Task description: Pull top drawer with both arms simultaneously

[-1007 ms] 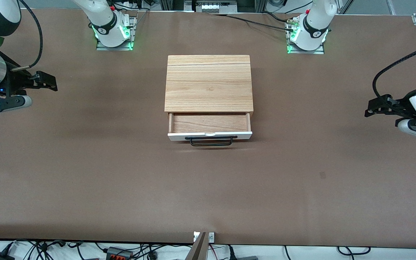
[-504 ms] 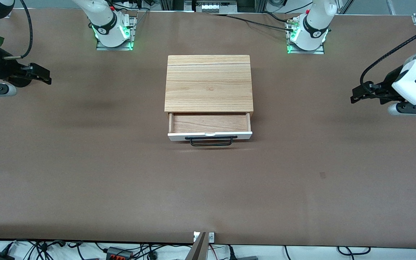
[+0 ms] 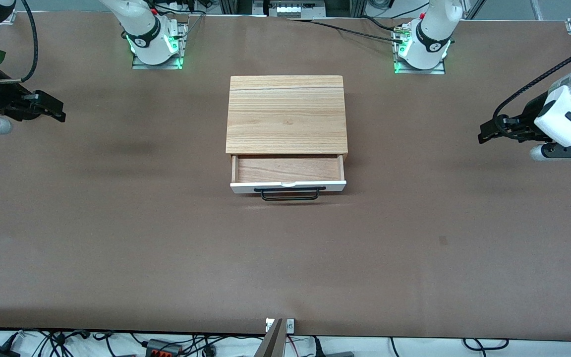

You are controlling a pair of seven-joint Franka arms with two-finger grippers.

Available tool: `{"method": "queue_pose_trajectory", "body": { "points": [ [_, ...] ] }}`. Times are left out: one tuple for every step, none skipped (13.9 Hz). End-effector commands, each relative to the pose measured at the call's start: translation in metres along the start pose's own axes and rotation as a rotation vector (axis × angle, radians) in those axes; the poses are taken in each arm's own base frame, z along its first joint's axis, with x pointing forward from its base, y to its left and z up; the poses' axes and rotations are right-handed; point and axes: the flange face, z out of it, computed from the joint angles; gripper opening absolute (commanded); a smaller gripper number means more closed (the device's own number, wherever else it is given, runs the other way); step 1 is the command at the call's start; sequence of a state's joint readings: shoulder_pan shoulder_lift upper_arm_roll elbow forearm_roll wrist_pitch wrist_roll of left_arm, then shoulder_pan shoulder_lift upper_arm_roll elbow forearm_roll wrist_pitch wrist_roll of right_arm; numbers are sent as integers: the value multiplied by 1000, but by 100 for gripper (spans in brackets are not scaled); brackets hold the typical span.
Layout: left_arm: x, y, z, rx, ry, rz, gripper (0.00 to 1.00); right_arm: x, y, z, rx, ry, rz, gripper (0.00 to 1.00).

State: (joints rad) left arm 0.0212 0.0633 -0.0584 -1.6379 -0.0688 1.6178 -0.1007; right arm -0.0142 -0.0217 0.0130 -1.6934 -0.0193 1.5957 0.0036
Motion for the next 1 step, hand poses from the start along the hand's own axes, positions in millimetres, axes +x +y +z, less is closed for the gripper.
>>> {"method": "queue_pose_trajectory", "body": {
  "points": [
    [-1, 2, -2, 22, 9, -7, 100, -2, 5, -1, 31, 17, 33, 100]
  ]
}}
